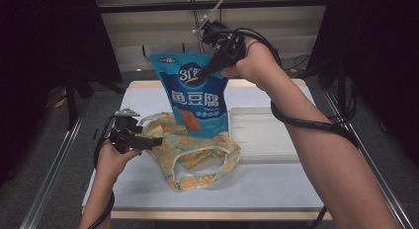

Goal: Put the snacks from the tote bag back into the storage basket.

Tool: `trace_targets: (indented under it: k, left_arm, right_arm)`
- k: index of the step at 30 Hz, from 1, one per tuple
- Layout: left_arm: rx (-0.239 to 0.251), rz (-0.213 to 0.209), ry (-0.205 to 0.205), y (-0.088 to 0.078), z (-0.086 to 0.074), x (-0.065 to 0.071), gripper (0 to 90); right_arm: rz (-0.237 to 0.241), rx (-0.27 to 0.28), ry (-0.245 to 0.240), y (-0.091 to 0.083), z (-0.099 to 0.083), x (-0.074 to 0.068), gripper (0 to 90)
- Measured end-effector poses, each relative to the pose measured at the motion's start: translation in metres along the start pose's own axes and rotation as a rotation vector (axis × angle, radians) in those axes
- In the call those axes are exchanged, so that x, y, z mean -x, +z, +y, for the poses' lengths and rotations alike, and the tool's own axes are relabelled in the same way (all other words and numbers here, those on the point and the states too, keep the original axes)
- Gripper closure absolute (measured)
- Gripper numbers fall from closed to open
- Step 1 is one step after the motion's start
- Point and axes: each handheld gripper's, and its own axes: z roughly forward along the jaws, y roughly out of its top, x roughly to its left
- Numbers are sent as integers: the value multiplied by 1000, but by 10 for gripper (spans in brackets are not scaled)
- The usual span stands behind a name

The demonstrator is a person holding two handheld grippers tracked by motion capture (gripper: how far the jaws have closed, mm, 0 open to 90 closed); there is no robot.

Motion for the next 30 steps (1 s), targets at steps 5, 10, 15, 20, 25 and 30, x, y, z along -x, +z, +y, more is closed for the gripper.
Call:
trace_targets:
  k: [5,10,15,20,25,30]
  left_arm:
    - [-2,-6,3,0,0,0,44]
    - [-4,-2,3,0,1,-1,44]
    - [6,-1,-1,1,1,-2,45]
    - [-3,-7,3,2,1,2,44]
    - [5,-13,3,3,3,2,44]
    - [6,-14,8,5,7,3,44]
  right_arm:
    - [4,-16,-5,-5,-10,3,900]
    - [4,-28,0,-9,-19,8,900]
    - [0,-25,4,-13,-28,12,900]
    - [13,-17,-1,-17,-36,16,900]
    - [10,-12,0,-28,-42,20,900]
    - [-6,-10,18,-38,-54,25,900]
